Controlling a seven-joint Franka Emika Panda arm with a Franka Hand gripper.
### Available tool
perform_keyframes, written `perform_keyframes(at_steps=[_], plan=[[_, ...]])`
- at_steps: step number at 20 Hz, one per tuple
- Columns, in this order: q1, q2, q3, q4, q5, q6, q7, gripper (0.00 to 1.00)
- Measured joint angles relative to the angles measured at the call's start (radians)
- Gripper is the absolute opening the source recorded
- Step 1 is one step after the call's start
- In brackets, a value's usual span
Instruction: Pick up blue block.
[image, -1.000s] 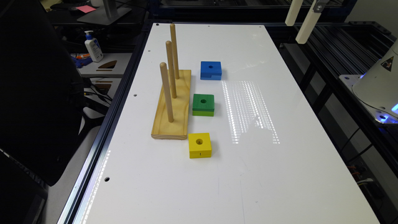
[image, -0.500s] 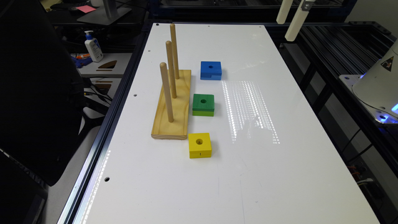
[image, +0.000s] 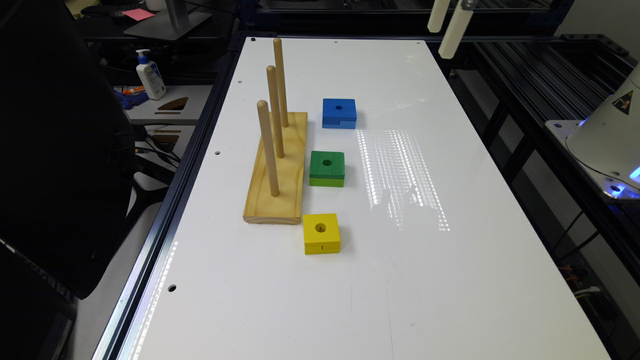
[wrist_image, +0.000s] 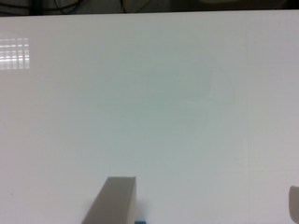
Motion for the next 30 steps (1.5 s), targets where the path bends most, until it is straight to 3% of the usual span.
perform_keyframes(at_steps=[6,20,30], plan=[[-0.042,0.067,0.0,0.059,-0.0002,0.001,-0.041,1.0],[-0.086,0.182,0.0,0.163,-0.0013,0.003,-0.082,1.0],[-0.141,0.256,0.0,0.237,-0.0031,0.003,-0.136,1.0]])
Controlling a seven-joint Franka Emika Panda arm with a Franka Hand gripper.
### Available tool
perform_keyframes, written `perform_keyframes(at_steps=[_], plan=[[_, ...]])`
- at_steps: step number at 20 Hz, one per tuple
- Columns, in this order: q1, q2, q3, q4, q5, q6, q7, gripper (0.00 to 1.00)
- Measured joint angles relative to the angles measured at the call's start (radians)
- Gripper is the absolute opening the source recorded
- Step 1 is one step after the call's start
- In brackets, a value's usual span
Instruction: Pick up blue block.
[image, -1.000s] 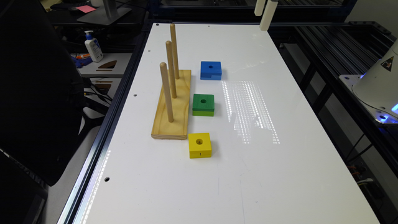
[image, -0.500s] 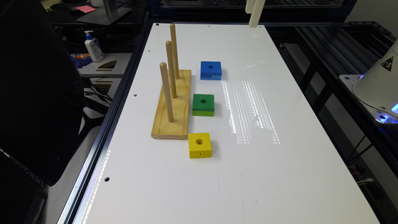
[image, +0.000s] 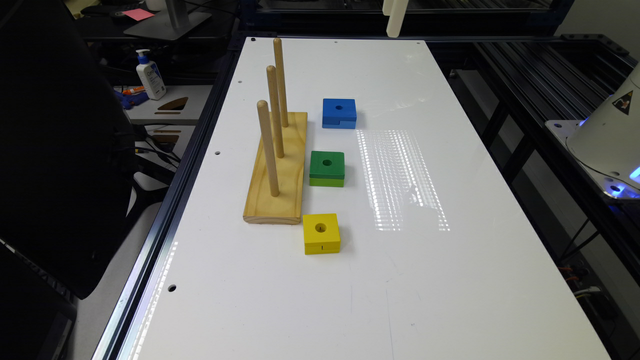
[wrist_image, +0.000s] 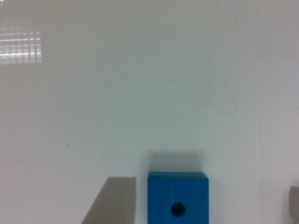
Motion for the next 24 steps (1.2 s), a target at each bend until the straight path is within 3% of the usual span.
perform_keyframes(at_steps=[6,19,24], plan=[[-0.019,0.029,0.0,0.026,-0.0001,0.0,-0.019,1.0],[-0.03,0.041,0.0,0.03,-0.0003,0.003,-0.026,1.0],[-0.031,0.135,0.0,0.03,-0.0005,0.094,-0.027,1.0]])
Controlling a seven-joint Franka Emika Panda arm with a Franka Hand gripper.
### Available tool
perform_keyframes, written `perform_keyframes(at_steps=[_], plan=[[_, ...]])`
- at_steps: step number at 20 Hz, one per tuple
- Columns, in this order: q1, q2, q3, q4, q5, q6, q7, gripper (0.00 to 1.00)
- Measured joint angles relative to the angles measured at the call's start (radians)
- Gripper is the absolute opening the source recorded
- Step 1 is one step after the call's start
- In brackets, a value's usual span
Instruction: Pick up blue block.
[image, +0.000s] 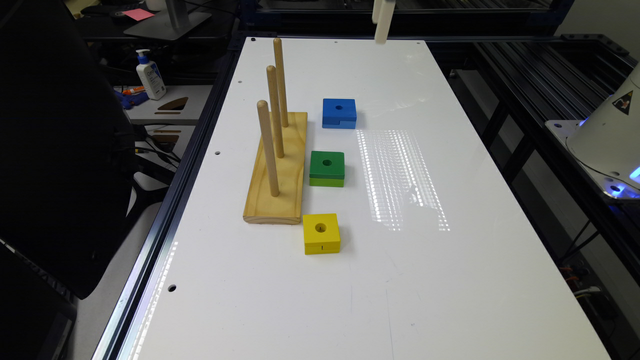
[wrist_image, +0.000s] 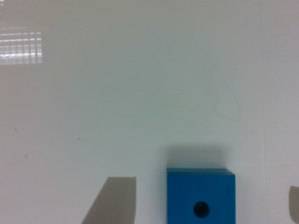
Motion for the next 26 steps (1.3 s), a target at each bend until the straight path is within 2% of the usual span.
perform_keyframes(at_steps=[2,8,13,16,26], plan=[[0.0,0.023,0.0,0.002,-0.0001,0.022,0.0,1.0],[0.0,0.044,0.0,0.001,-0.0001,0.033,-0.001,1.0],[0.0,0.099,0.0,0.001,-0.0002,0.085,-0.002,1.0],[0.0,0.111,0.001,0.003,-0.0002,0.098,-0.002,1.0],[0.001,0.132,0.027,0.045,0.0001,0.1,0.005,1.0]])
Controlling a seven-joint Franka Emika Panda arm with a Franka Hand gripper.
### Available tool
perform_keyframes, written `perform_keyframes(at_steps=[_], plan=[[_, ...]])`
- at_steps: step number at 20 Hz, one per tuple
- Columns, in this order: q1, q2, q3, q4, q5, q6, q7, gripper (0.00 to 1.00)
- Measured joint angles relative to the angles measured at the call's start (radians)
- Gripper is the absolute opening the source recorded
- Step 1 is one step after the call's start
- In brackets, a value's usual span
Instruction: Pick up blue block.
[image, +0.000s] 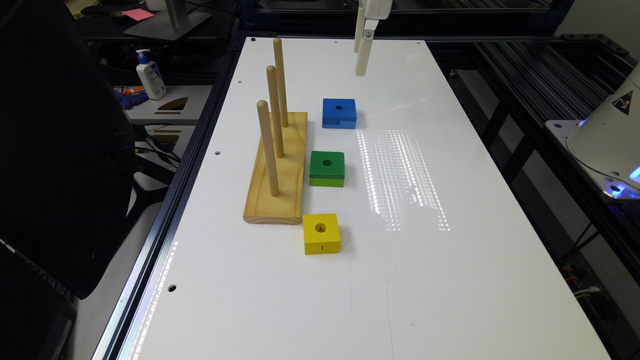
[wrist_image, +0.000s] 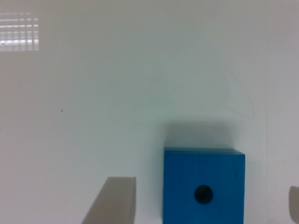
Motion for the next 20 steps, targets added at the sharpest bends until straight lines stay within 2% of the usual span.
perform_keyframes(at_steps=[7,13,20], plan=[[0.0,0.035,0.001,0.015,0.0,0.008,0.0,1.0],[0.0,0.126,0.002,0.02,0.0,0.095,0.0,1.0],[0.003,0.14,0.01,0.04,0.0003,0.1,0.003,1.0]])
